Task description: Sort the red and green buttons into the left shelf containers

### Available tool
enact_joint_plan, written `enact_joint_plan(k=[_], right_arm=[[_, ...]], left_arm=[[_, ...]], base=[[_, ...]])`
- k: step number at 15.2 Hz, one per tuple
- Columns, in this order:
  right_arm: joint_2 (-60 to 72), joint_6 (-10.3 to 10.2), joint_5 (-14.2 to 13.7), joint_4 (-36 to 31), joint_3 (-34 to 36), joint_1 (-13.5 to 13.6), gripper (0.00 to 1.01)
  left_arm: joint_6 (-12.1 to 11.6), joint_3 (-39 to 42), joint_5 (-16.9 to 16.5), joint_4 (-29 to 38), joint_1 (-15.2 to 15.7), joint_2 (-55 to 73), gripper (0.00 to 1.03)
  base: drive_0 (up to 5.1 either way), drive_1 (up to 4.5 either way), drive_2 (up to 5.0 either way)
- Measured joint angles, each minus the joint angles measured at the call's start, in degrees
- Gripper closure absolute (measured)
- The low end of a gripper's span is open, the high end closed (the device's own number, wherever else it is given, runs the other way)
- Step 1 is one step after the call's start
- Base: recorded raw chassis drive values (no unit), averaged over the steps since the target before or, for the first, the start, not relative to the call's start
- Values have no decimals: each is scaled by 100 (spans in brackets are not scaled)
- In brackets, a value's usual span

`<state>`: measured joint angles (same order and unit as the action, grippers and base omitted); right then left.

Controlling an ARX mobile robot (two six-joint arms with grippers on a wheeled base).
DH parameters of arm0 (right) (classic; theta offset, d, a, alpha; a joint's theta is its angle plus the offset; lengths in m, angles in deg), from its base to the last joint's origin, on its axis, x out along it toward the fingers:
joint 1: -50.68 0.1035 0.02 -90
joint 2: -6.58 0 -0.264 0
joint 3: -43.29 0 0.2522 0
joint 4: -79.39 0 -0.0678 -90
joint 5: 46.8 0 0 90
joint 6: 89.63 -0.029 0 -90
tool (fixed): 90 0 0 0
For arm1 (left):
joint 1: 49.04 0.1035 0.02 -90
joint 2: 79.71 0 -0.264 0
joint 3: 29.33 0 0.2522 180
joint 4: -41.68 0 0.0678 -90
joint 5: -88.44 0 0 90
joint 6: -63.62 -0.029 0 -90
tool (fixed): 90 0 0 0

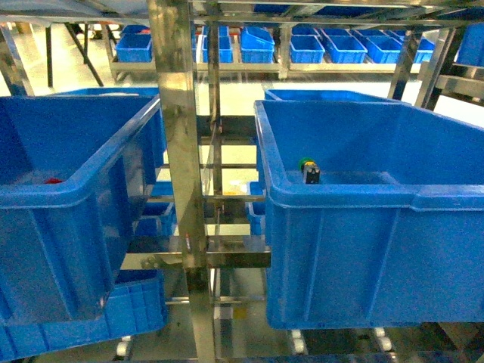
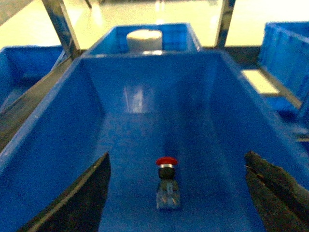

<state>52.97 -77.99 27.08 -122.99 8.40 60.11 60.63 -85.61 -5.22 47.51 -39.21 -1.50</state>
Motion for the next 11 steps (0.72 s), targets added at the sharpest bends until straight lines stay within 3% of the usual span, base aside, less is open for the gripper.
enact_joint_plan(k=[1, 3, 4, 6, 7, 9, 10, 11], right_arm=[[-2, -2, -2, -2, 0, 0, 3], [0, 0, -2, -2, 0, 0, 3], [0, 0, -2, 0, 0, 0, 3], [0, 0, -2, -2, 0, 0, 3], [-44, -101, 68, 214, -28, -15, 4], [-433, -625, 774, 1375, -46, -225, 22], [-664, -857, 955, 1449, 247, -317, 35], [-765, -929, 1005, 1432, 411, -356, 42]], left_arm=[[114, 457, -382, -339, 57, -1012, 3], [234, 1062, -848, -1412, 44, -2721, 5], [435, 1143, -850, -1856, -50, -3405, 5], [636, 1156, -844, -1843, -223, -3781, 5], [597, 1309, -669, -1388, -262, -3788, 9], [444, 2000, -225, -498, -402, -3993, 27], [407, 2387, -138, -330, -490, -4214, 39], [402, 2524, 120, -284, -658, -4332, 47]], base=[[0, 0, 0], [0, 0, 0], [0, 0, 0], [0, 0, 0], [0, 0, 0], [0, 0, 0], [0, 0, 0], [0, 0, 0]])
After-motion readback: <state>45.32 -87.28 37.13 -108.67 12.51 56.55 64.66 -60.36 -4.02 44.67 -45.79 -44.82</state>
